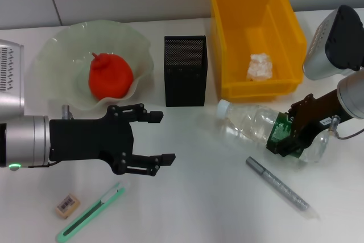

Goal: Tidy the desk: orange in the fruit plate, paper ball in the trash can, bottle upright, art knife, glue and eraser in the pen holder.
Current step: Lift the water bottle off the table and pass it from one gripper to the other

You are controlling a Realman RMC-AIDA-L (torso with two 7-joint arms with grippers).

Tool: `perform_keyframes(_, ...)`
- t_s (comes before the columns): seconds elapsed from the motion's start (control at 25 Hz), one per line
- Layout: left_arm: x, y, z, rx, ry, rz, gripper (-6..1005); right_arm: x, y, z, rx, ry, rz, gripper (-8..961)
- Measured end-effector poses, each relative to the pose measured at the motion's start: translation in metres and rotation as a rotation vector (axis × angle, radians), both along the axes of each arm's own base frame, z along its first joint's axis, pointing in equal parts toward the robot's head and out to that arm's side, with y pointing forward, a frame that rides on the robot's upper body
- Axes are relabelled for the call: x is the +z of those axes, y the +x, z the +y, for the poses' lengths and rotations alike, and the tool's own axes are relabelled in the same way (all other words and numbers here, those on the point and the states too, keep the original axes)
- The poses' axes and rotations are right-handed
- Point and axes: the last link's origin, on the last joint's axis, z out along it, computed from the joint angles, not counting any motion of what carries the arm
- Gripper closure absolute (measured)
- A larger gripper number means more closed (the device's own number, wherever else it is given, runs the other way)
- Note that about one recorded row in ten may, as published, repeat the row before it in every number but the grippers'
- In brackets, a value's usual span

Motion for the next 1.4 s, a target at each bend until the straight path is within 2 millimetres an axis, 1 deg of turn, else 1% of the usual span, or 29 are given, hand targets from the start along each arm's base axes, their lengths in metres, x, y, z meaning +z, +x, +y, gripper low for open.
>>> perform_keyframes(0.72, 0.003, 0.002, 0.002, -0.001, 0.015, -0.008, 138, 0.001, 0.000, -0.007, 0.006, 0.006, 0.026, 186)
perform_keyframes(0.96, 0.003, 0.001, 0.004, 0.002, 0.025, -0.007, 138, 0.007, -0.005, -0.016, 0.056, 0.039, 0.106, 186)
perform_keyframes(1.2, 0.004, 0.003, 0.006, -0.003, 0.040, -0.015, 138, 0.012, -0.003, -0.030, 0.108, 0.064, 0.196, 186)
perform_keyframes(1.4, 0.005, 0.003, 0.006, -0.002, 0.045, -0.023, 138, 0.018, 0.000, -0.035, 0.137, 0.109, 0.226, 186)
